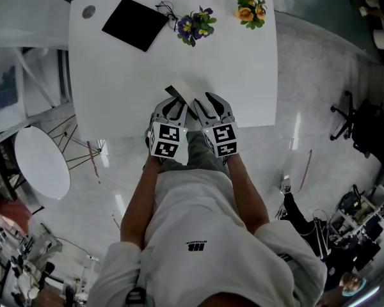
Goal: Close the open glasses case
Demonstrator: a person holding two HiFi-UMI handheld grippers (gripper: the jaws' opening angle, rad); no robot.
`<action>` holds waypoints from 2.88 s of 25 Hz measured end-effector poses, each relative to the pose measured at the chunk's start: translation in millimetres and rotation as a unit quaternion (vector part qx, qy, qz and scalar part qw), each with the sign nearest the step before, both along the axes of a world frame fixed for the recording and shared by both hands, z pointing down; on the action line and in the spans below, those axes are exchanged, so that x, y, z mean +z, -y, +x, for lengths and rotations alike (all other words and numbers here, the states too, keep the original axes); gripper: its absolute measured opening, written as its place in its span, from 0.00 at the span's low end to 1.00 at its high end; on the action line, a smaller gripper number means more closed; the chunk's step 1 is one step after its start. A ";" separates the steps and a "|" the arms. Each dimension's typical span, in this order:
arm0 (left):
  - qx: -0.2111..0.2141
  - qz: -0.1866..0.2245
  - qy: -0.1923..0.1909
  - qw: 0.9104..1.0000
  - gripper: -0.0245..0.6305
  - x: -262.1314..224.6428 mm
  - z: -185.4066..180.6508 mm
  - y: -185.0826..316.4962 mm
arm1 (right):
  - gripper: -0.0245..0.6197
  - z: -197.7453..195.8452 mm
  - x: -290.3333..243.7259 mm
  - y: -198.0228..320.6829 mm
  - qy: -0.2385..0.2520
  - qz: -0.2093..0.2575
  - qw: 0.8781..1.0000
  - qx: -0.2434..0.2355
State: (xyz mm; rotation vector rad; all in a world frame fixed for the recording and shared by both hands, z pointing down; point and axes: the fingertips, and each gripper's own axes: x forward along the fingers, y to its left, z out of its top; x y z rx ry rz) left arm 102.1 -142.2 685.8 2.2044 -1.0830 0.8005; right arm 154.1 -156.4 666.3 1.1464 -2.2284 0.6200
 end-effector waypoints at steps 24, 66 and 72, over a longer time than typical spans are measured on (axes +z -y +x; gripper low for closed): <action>0.013 -0.024 0.011 1.000 0.20 17.5 -17.6 -17.0 | 0.29 -15.5 8.4 -14.3 -0.010 -0.002 1.000 0.001; 0.063 0.188 -0.031 0.980 0.25 -145.4 -102.4 -1.8 | 0.30 -31.5 -152.5 -38.8 -0.044 0.164 0.976 0.134; 0.065 0.217 -0.041 0.973 0.25 -181.0 -124.9 -10.5 | 0.30 -41.1 -182.9 -58.1 -0.049 0.181 0.971 0.150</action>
